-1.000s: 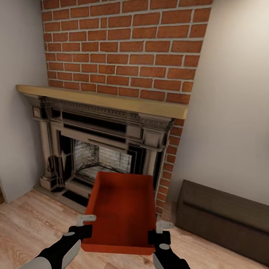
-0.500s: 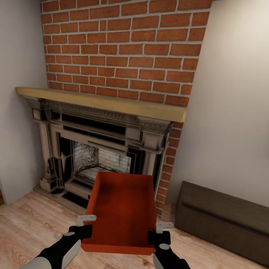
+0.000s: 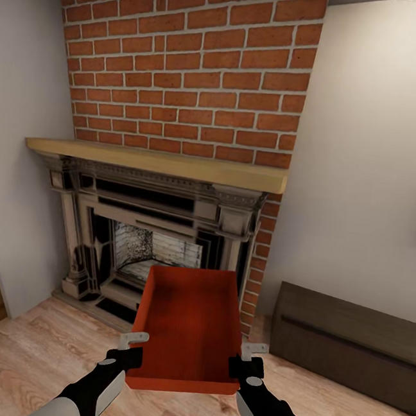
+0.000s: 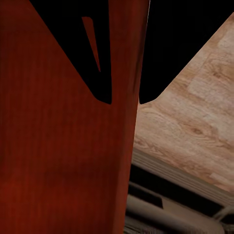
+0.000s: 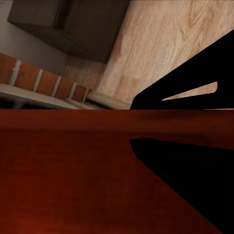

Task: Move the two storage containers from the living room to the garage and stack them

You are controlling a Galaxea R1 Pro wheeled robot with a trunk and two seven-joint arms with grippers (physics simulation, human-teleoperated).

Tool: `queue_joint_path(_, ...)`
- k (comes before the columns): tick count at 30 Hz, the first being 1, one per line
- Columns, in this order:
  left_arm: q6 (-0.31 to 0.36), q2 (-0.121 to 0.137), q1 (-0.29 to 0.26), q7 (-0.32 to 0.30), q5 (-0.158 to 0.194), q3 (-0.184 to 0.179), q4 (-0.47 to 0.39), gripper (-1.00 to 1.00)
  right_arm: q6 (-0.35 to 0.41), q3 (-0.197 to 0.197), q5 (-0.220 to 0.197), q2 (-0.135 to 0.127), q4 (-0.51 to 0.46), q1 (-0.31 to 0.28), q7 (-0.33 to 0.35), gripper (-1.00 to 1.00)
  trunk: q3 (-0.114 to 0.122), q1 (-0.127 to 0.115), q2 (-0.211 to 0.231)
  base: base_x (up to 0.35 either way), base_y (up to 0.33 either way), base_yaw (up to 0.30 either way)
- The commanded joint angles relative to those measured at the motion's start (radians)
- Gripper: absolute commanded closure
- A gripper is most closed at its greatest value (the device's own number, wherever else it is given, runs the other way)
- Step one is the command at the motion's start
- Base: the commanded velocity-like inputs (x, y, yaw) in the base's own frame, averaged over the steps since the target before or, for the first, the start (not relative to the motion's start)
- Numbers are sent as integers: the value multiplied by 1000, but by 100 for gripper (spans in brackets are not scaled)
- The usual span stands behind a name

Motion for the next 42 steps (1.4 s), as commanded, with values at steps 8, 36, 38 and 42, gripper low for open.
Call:
queue_joint_path(8,5,0,1,13,15,-15,0,100,-6,-15,7,1,-4,-2,-9,100,24,-31,55,0,0,-84)
queue_joint_path(36,5,0,1,13,15,-13,-1,100,-6,-15,5,1,-4,-2,-9,100,24,-31,55,0,0,-286)
queue_joint_path(38,5,0,1,13,15,-13,-1,100,-6,-15,5,1,-4,-2,-9,100,24,-31,55,0,0,-288)
queue_joint_path(42,5,1,1,13,15,-12,-1,100,-6,-15,5,1,-4,-2,-9,100,24,-31,55,0,0,-288)
